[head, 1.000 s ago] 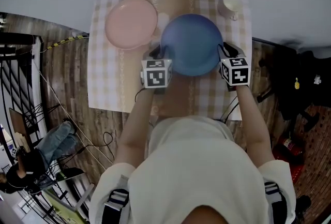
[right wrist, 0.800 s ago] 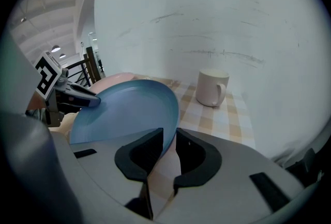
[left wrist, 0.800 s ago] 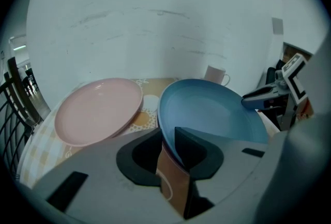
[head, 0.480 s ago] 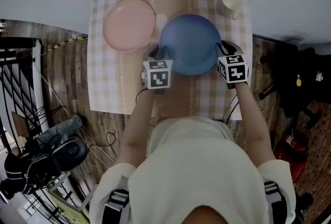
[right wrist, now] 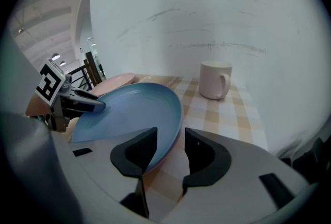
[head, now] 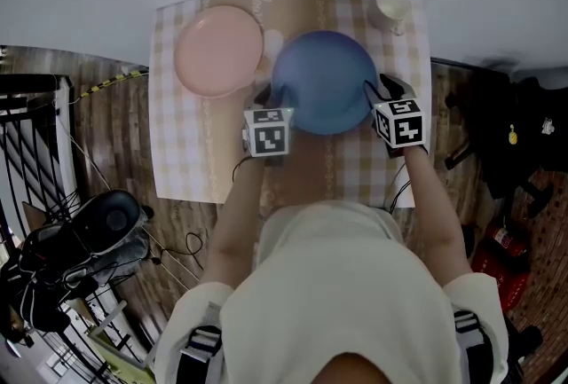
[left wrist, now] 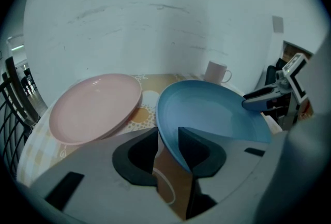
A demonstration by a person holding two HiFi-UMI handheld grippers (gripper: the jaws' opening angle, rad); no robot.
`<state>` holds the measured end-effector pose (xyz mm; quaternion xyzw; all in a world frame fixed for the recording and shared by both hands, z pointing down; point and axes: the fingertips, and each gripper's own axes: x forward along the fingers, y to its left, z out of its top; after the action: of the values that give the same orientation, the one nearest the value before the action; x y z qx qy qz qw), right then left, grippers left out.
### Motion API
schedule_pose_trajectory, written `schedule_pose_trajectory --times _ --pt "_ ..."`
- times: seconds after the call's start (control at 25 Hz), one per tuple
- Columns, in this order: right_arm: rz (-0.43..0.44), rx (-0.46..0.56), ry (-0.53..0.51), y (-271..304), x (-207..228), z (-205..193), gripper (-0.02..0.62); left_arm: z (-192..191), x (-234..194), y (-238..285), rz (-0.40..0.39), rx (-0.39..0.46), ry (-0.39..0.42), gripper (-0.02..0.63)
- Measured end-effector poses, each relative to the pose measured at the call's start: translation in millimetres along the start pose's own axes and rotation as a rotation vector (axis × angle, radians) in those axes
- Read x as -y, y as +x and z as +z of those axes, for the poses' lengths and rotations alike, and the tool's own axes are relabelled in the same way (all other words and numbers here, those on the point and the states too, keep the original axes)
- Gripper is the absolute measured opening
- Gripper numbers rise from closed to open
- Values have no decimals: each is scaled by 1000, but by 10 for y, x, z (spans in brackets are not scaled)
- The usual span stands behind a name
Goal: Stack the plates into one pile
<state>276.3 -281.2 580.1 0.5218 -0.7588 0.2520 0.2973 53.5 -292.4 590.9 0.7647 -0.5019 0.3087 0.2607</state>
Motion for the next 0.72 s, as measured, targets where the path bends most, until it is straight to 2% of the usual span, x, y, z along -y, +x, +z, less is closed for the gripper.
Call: schedule_pose_trajectory --times 0.4,0.56,0.72 --pt "7 -36 64 55 -51 -143 160 -34 13 79 -42 -19 -42 112" --pt "-20 -41 73 51 -68 -158 154 -72 -16 108 -59 -24 -74 106" --pt "-49 -30 94 9 -74 -134 128 -49 0 61 -70 -31 -67 103"
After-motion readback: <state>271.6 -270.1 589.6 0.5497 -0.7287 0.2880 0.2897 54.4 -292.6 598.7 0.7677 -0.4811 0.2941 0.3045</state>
